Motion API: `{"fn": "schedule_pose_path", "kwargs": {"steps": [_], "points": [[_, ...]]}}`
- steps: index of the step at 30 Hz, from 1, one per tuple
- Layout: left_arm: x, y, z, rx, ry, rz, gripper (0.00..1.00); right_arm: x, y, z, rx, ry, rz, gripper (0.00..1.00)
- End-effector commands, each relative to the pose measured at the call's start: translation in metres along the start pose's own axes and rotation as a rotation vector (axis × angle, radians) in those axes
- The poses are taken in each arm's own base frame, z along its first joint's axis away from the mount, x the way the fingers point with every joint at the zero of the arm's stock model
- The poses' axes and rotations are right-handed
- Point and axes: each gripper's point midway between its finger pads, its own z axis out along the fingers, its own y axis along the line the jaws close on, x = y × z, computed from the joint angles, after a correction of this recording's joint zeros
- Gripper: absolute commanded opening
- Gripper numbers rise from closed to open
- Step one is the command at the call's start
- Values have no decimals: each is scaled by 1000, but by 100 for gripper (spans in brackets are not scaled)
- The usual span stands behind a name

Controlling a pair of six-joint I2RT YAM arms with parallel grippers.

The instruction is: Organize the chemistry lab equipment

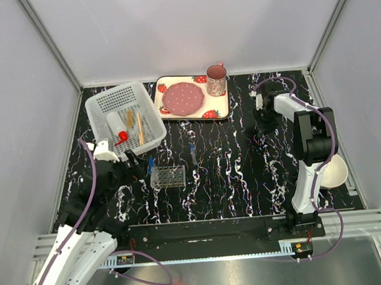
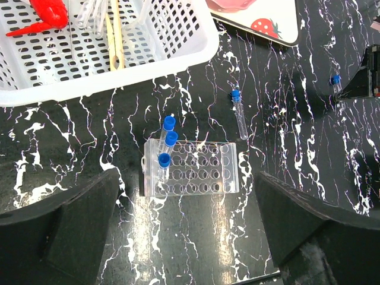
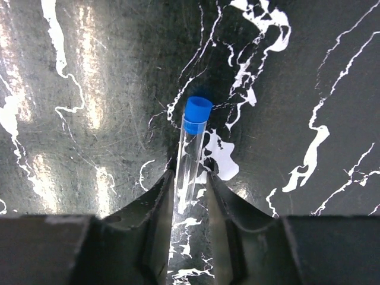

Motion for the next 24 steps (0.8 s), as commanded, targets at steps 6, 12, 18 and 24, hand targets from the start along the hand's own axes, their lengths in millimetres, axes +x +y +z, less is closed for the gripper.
{"fn": "schedule_pose_path", "kwargs": {"steps": [6, 12, 18, 24], "points": [[-14, -21, -2, 97, -49, -55, 99, 4, -7, 8, 34, 11, -1, 15], [-16, -74, -5, 356, 3, -137, 99, 10, 24, -14, -151, -37, -83, 8], [-12, -139, -3, 707, 114, -297, 99, 16, 100, -91, -620, -183, -240, 8], [-6, -196, 11, 855, 227, -336, 99, 35, 146, -158, -958, -278, -347, 9]]}}
